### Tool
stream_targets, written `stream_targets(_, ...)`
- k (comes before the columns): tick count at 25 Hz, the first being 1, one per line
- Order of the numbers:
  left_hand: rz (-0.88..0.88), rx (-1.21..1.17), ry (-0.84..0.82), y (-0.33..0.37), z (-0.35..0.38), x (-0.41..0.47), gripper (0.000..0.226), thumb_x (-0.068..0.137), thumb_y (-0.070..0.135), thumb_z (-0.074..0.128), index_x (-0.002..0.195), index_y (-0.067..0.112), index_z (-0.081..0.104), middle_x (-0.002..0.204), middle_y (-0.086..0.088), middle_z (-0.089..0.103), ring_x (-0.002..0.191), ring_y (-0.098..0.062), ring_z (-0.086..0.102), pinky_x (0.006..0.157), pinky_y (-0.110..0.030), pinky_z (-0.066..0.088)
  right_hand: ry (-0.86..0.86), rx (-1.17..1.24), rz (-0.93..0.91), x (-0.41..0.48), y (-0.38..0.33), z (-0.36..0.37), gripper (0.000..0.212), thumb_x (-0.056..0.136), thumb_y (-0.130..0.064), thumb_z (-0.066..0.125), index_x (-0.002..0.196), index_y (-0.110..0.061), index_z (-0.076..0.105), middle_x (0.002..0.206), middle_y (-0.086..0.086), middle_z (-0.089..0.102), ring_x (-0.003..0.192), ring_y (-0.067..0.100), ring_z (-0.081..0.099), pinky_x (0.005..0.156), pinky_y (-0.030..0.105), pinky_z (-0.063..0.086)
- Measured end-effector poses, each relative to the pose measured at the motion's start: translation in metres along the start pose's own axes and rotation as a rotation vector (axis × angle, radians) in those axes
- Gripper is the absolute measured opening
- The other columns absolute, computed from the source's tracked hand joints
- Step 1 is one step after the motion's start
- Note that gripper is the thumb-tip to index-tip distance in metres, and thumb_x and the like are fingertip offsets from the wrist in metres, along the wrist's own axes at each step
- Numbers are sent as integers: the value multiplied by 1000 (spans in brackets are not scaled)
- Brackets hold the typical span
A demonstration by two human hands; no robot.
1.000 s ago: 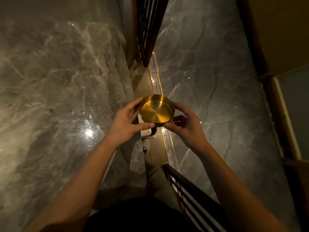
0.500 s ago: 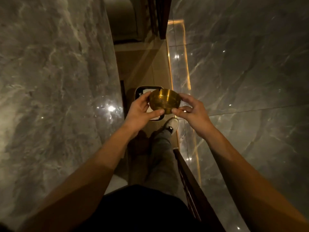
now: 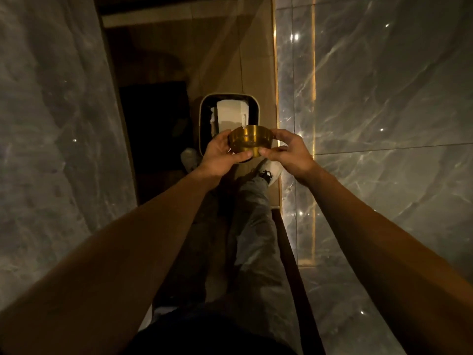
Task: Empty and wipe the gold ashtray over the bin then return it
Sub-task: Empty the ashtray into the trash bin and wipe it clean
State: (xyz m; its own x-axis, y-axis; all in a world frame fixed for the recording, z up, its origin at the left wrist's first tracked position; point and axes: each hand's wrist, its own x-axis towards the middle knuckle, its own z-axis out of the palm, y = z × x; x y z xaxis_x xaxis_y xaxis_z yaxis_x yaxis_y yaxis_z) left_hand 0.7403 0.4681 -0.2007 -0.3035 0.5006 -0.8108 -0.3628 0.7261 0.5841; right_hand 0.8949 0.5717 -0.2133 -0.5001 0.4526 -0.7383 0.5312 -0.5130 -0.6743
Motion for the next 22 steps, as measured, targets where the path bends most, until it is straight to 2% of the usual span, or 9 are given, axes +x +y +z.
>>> stream_targets(3, -61, -32, 7, -22, -9, 34, 53, 74, -6, 77, 115, 17, 52, 107, 7, 63, 101, -9, 62, 84, -21, 51, -28, 14, 11, 30, 22, 6, 50, 80, -11, 75, 126, -5, 57, 125, 4, 58, 86, 9, 66, 73, 22, 53)
stream_targets(5, -97, -52, 35, -31, -13, 51, 45, 77, -1, 76, 106, 24, 55, 104, 9, 63, 95, -3, 62, 74, -13, 51, -29, 23, 27, 52, 32, 12, 45, 82, -15, 73, 124, -8, 59, 124, 3, 58, 96, 15, 65, 80, 32, 53)
stream_targets(7, -142, -117, 98, -41, -12, 67, 35, 79, 0, 75, 103, 21, 59, 107, 4, 66, 91, -5, 63, 70, -14, 50, -19, 44, 49, 71, 44, 17, 43, 84, -16, 72, 124, -7, 59, 125, 4, 59, 103, 14, 62, 81, 31, 54)
stream_targets(10, -182, -232, 191, -57, -12, 90, 44, 80, 3, 75, 122, 2, 62, 123, -14, 67, 106, -24, 66, 83, -30, 53, -11, 49, 77, 98, 62, 28, 41, 86, -23, 71, 122, -7, 61, 127, 12, 61, 111, 24, 61, 74, 27, 54)
stream_targets(13, -193, -240, 245, -69, -14, 110, 44, 81, 7, 75, 123, 2, 63, 124, -16, 68, 113, -29, 66, 88, -33, 55, 3, 67, 99, 115, 71, 38, 28, 86, -24, 71, 110, -10, 66, 114, 8, 67, 103, 22, 64, 76, 29, 54)
stream_targets(16, -224, -220, 312, -79, -15, 124, 48, 74, 24, 81, 118, 8, 68, 121, -12, 70, 113, -29, 66, 95, -41, 54, 22, 81, 88, 129, 75, 45, 8, 87, -21, 70, 93, -21, 65, 97, -2, 67, 88, 9, 64, 71, 21, 51)
stream_targets(17, -242, -218, 322, -82, -16, 129, 53, 69, 32, 82, 116, 11, 69, 119, -11, 71, 112, -29, 66, 96, -45, 54, 35, 80, 78, 134, 78, 47, 10, 87, -22, 70, 94, -19, 65, 96, -1, 68, 88, 8, 65, 72, 20, 51)
stream_targets(19, -255, -219, 321, -87, -17, 136, 54, 69, 33, 81, 117, 11, 69, 118, -12, 71, 112, -31, 66, 97, -51, 53, 69, 73, 87, 142, 85, 51, 29, 85, -27, 72, 107, -11, 63, 105, 4, 68, 97, 13, 65, 80, 26, 53)
stream_targets(22, -263, -219, 307, -88, -19, 142, 43, 78, 26, 78, 117, 11, 69, 122, -13, 69, 116, -32, 63, 94, -44, 53, 91, 42, 119, 149, 97, 54, 50, 83, -35, 72, 121, -7, 57, 116, 9, 67, 105, 17, 64, 82, 25, 53)
